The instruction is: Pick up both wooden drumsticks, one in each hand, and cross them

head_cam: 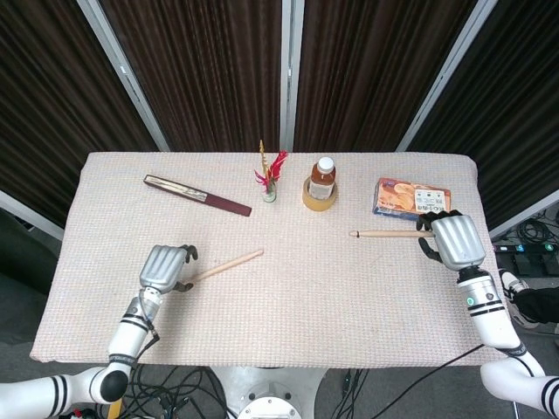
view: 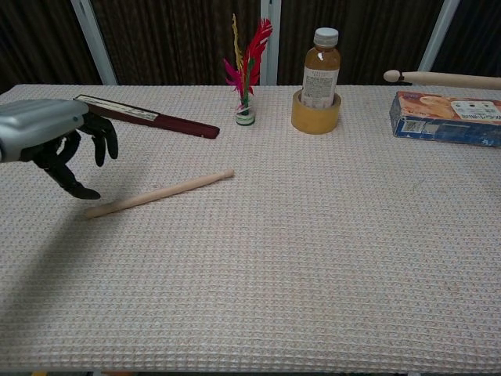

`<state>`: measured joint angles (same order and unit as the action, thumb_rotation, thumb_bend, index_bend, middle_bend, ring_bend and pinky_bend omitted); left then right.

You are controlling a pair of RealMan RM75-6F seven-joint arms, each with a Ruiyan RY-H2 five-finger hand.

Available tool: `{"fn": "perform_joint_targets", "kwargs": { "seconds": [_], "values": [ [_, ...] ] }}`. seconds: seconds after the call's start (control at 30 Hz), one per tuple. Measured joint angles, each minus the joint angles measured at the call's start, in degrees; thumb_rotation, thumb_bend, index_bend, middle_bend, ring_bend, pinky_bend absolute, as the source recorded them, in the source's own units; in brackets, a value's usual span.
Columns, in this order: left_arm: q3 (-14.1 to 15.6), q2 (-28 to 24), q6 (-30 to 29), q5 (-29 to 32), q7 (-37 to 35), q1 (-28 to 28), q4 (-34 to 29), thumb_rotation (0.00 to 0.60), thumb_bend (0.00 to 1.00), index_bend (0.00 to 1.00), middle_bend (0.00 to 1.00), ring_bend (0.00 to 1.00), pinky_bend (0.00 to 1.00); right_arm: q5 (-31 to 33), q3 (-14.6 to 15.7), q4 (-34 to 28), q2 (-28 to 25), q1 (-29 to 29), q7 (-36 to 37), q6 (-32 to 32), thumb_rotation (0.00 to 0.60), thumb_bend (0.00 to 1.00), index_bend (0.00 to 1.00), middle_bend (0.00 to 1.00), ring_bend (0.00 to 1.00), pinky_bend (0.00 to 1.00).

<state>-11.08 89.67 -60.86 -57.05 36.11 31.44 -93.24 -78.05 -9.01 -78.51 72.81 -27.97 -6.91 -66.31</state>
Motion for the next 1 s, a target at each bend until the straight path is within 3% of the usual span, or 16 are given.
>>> {"fn": "perform_joint_targets", "kwargs": {
  "seconds": [0.37, 0.6, 1.0],
  "values": [
    [1.05, 5.69, -0.47, 8.06, 5.01, 3.3, 4.82, 0.6, 0.18, 0.43, 0.52, 0.73, 0.8, -0.54, 0.29, 2.44, 1.33, -0.77, 1.53, 1.21, 0.6, 0.59, 0.66, 0.61, 0.5, 0.48],
    [1.77, 6.6, -0.78, 9.86, 5.66, 4.29, 6.44, 0.6, 0.21, 0.44, 0.54, 0.74, 0.8, -0.7, 0.53, 3.51, 1.98, -0.96, 2.29, 1.7, 0.6, 0.59, 0.66, 0.61, 0.5, 0.48],
    [3.15, 7.01, -1.13, 10.61, 5.42, 4.96, 7.61, 0.6, 0.26, 0.45, 0.55, 0.74, 0.8, -0.61, 0.87, 4.2, 2.5, -0.94, 2.3, 2.08, 0.6, 0.59, 0.66, 0.61, 0.5, 0.38]
  ]
}}
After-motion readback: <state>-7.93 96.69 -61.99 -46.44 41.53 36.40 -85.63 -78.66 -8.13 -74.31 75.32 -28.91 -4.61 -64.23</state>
